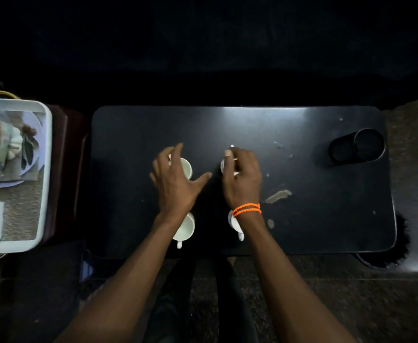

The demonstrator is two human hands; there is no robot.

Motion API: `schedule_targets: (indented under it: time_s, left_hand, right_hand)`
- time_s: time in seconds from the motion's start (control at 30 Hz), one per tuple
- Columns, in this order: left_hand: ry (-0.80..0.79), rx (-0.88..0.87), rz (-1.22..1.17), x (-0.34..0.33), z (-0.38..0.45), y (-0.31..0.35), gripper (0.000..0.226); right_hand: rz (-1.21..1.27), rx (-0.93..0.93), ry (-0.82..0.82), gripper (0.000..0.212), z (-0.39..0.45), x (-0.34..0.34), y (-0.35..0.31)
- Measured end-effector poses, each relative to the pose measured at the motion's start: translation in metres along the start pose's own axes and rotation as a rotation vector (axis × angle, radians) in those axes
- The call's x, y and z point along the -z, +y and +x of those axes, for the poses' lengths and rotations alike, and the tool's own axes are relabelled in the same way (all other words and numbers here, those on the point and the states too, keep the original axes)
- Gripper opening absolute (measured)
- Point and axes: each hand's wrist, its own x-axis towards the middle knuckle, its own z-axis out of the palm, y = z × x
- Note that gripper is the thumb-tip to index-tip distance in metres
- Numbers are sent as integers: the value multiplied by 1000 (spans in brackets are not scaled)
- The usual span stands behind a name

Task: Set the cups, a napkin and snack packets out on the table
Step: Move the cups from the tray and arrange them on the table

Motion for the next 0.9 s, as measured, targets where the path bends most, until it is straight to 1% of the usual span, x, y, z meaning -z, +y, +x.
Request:
schedule_targets:
  time_s: [0.07, 0.1, 0.17, 0.2, 0.27, 0.37, 0.47, 0.53, 0.57, 0.6, 0.67, 0.7, 0.73, 0.77, 0.83, 0.9]
  left_hand:
    - [-55, 140, -38, 5, 3, -21, 102]
    - [-110, 179, -67, 6, 5, -29, 98]
    - [-209, 184, -123, 8, 10, -42, 74]
    - [-233, 160, -147, 9, 12, -45, 61]
    - [-232, 98, -180, 12, 16, -47, 46]
    - [-227, 19, -186, 14, 27, -47, 43]
    - [-258, -8, -179, 14, 37, -50, 48]
    - [-281, -8, -197, 14, 40, -51, 58]
    - [-287, 0, -205, 15, 40, -51, 65]
    - [-291, 13, -208, 15, 40, -51, 73]
    - [-282, 34, -204, 15, 39, -51, 84]
    - [-273, 39, -200, 14, 38, -50, 86]
    - [-266, 39, -198, 13, 37, -48, 85]
    - [-257, 38, -196, 12, 37, -46, 83]
    - [-240, 48, -194, 10, 37, -43, 79]
    - [-230, 62, -191, 8, 37, -42, 78]
  right_hand:
    - [38, -41, -217, 24, -7, -20, -11]
    - [47, -80, -330, 27, -10, -30, -15]
    - [66, -161, -477, 33, -15, -48, -20]
    - [89, -218, -501, 34, -17, -55, -23]
    - [139, -347, -482, 34, -20, -64, -27]
    - [181, -443, -434, 34, -23, -70, -28]
    - [200, -446, -431, 33, -22, -69, -27]
    - [189, -402, -437, 31, -18, -64, -26]
    - [182, -365, -406, 28, -16, -59, -25]
    - [153, -315, -334, 23, -13, -53, -22]
    - [17, -198, -98, 18, -6, -35, -14]
    - [-75, -151, 2, 23, -2, -26, -8]
    - [-177, -130, 50, 31, 2, -18, -2]
    - [-278, -137, 37, 42, 7, -11, 4]
    - [-400, -204, -110, 62, 12, -3, 16]
    - [-366, -241, -230, 70, 14, -2, 26]
